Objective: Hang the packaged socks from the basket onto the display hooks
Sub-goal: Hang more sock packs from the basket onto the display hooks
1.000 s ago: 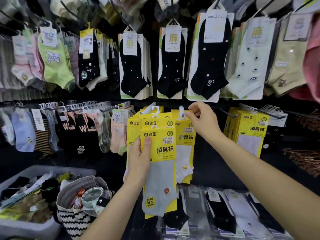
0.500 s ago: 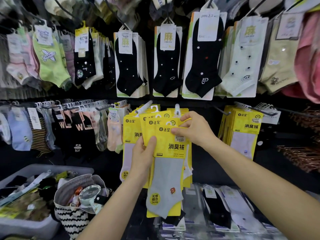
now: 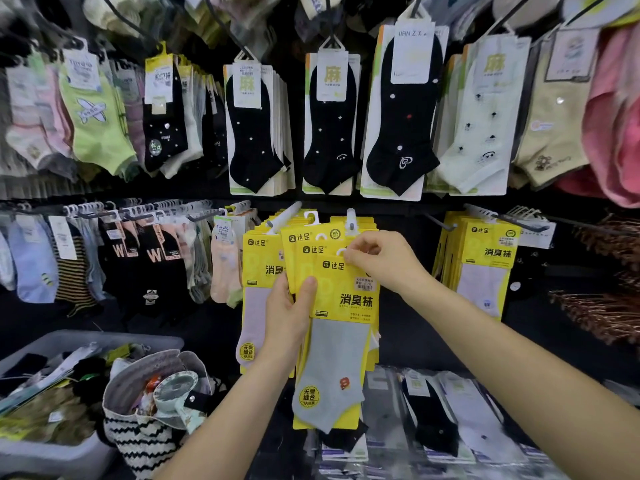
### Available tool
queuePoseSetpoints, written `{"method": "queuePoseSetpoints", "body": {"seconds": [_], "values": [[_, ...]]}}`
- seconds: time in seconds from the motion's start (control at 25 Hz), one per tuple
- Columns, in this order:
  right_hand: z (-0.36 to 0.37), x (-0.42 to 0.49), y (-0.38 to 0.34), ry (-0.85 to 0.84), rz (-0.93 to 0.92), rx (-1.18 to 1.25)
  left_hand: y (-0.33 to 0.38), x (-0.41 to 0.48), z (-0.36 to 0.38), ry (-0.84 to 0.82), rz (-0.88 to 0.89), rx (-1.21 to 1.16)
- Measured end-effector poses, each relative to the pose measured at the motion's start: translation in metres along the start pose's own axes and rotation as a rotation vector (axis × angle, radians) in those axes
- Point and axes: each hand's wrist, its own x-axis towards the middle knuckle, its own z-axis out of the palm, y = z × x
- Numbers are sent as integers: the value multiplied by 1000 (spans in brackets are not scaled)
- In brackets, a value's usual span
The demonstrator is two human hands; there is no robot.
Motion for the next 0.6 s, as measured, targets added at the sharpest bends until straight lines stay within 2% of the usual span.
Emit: {"method": "queuePoseSetpoints", "body": {"seconds": [0.08, 0.32, 0.44, 0.6], "values": [[-4, 3, 1, -8, 39, 52, 1, -1, 1, -3, -18, 18], [-16, 30, 7, 167, 150, 86, 5, -1, -23, 102, 33, 62], [-13, 45, 5, 187, 147, 32, 10, -4, -42, 115, 90, 81], [-5, 53, 7, 192, 153, -74, 6, -3, -61, 147, 73, 120]]}}
